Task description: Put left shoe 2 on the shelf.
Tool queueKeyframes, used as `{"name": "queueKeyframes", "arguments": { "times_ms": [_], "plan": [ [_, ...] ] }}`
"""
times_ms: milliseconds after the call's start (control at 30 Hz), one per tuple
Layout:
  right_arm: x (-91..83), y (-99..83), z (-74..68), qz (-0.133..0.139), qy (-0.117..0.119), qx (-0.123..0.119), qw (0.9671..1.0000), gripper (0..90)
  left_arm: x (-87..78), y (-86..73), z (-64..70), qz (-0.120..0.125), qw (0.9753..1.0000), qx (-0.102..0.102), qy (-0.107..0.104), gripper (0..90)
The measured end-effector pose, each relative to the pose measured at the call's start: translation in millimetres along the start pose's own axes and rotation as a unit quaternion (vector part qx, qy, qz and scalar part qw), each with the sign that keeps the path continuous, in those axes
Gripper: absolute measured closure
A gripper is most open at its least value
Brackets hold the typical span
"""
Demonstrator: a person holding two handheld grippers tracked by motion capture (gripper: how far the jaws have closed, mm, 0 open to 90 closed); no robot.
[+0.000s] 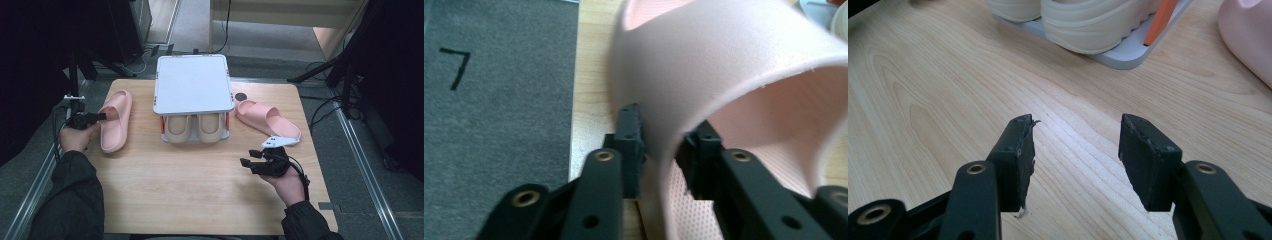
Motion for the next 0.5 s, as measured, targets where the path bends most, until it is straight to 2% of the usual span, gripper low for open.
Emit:
{"name": "queueKeyframes", "arguments": {
  "times_ms": [67, 200, 333, 433, 500],
  "plan": [
    [0.6, 0.2, -0.5, -0.001, 0.001, -0.001, 1.0, 48.6, -0.6, -0.9, 0.3, -0.005, 1.0, 0.001, -0.002, 78.5],
    [1.3, 0.8, -0.6, -0.001, 0.001, -0.001, 1.0, 48.7, -0.1, -0.9, 4.7, -0.01, 0.9999, -0.005, -0.009, 78.6],
    [1.3, 1.3, -0.7, 0.001, 0.002, -0.003, 1.0, 48.7, -0.6, 1.9, 11.6, -0.008, 0.9993, -0.026, -0.026, 80.6],
    [1.5, 1.4, -0.8, 0.0, 0.003, -0.004, 1.0, 48.7, -1.2, 4.4, 17.1, -0.008, 0.9989, -0.031, -0.035, 81.6],
    [1.6, 1.6, -0.8, 0.001, 0.004, -0.005, 1.0, 48.7, -1.1, 4.1, 19.5, -0.016, 0.999, -0.023, -0.034, 81.6]
  ]
}}
Point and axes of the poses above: each handheld gripper's, and its own axes: x roughly forward along the jaws, y roughly out of its top, z roughly to its right, the point moved 9 cm from there along x, roughly forward along the jaws, and after that the axes turned 8 degrees about -y, right-handed, at the moved point
